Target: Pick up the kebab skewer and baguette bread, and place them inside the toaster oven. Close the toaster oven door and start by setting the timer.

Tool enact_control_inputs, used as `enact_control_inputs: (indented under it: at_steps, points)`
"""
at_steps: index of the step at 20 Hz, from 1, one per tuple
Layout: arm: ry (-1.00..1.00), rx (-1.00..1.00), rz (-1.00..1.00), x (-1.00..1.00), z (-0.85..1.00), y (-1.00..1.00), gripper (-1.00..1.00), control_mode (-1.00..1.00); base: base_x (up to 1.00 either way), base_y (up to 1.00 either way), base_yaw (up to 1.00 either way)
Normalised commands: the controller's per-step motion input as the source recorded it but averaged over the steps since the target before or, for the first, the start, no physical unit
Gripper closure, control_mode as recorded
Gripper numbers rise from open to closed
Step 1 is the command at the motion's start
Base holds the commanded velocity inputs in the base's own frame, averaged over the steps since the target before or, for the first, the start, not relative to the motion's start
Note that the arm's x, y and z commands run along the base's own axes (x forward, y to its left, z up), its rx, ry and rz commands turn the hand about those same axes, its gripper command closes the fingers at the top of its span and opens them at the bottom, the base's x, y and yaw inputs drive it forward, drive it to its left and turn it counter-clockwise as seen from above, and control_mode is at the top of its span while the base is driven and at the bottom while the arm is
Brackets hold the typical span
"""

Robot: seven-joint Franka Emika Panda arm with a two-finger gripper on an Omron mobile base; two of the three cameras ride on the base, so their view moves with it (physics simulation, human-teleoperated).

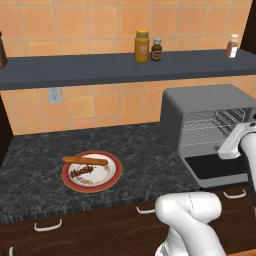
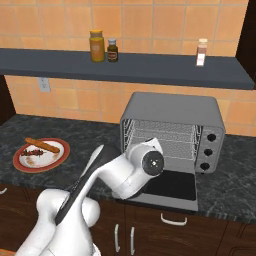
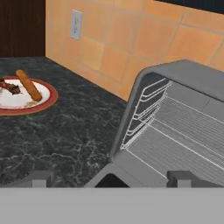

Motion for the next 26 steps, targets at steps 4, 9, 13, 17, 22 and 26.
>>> enact_control_inputs:
  at_steps: [4, 9, 13, 17, 22, 26]
  points:
    - [-0.14, 0.00, 0.15, 0.38, -0.36, -0.18, -1.00, -1.00, 0.00, 0.00, 0.00]
    - [-0.02, 0.00, 0.02, 0.44, -0.09, -0.46, -1.00, -1.00, 0.00, 0.00, 0.00]
    - [0.00, 0.00, 0.00, 0.47, -0.27, -0.20, -1.00, -1.00, 0.00, 0.00, 0.00]
    - [0.00, 0.00, 0.00, 0.44, -0.32, -0.23, -1.00, -1.00, 0.00, 0.00, 0.00]
    - [0.00, -0.07, 0.00, 0.39, -0.35, -0.29, -1.00, -1.00, 0.00, 0.00, 0.00]
    - [0.00, -0.13, 0.00, 0.13, -0.28, -0.27, -1.00, -1.00, 0.00, 0.00, 0.00]
